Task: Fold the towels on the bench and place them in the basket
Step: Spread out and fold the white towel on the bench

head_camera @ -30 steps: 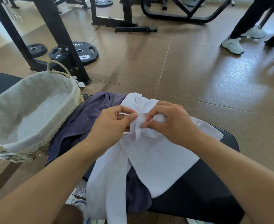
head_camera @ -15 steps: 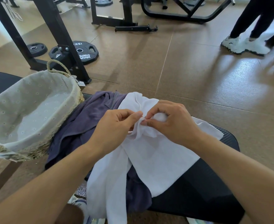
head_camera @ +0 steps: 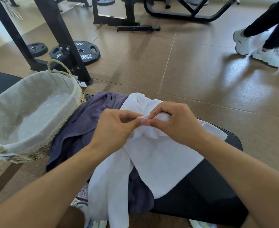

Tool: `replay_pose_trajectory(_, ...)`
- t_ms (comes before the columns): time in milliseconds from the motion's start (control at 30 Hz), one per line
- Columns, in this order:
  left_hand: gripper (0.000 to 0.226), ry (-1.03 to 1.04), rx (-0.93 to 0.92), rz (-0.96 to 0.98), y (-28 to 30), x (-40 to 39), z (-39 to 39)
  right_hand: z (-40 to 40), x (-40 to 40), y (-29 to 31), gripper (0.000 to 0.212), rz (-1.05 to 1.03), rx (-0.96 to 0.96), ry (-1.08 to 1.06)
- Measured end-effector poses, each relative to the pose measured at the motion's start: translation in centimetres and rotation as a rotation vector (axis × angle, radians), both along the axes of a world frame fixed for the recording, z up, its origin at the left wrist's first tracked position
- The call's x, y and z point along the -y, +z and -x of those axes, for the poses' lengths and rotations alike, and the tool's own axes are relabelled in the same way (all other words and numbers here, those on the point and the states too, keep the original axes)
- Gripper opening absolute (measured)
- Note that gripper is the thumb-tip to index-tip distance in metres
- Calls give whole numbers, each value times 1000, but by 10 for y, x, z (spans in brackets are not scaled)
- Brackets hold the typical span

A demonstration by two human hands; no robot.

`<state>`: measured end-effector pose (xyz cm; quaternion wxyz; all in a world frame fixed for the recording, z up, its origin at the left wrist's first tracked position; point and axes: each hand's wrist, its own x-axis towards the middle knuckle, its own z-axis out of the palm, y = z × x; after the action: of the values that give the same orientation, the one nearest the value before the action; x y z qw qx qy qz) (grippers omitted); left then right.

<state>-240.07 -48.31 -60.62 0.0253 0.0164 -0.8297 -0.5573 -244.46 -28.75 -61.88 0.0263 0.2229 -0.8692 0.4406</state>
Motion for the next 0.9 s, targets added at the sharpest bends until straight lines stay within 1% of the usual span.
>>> replay_pose_trajectory(100,8,141,-37,-3,-3,20,16,13,-14,14,13,2,156,-47)
replay_pose_trajectory(200,4,218,-10,-40,-3,42,29,27,-45,25,20,-23,186,-96)
replay_pose_trajectory(267,5,249,21,-50,-5,54,33,31,-70,27,21,-14,201,-179)
replay_pose_trajectory(433,8,225,81,-38,-14,70,37,33,-115,24,15,-150,192,-370)
replay_pose_trajectory(500,8,180,80,-38,-15,67,35,32,-123,23,10,-177,199,-381)
replay_pose_trajectory(633,11,120,105,-63,-17,63,33,31,-126,22,18,-227,170,-382)
replay_pose_trajectory(767,11,64,165,-148,-15,57,32,27,-130,24,9,-129,133,-411)
replay_pose_trajectory(900,9,-13,209,-127,-13,47,34,15,-135,25,12,116,221,-337)
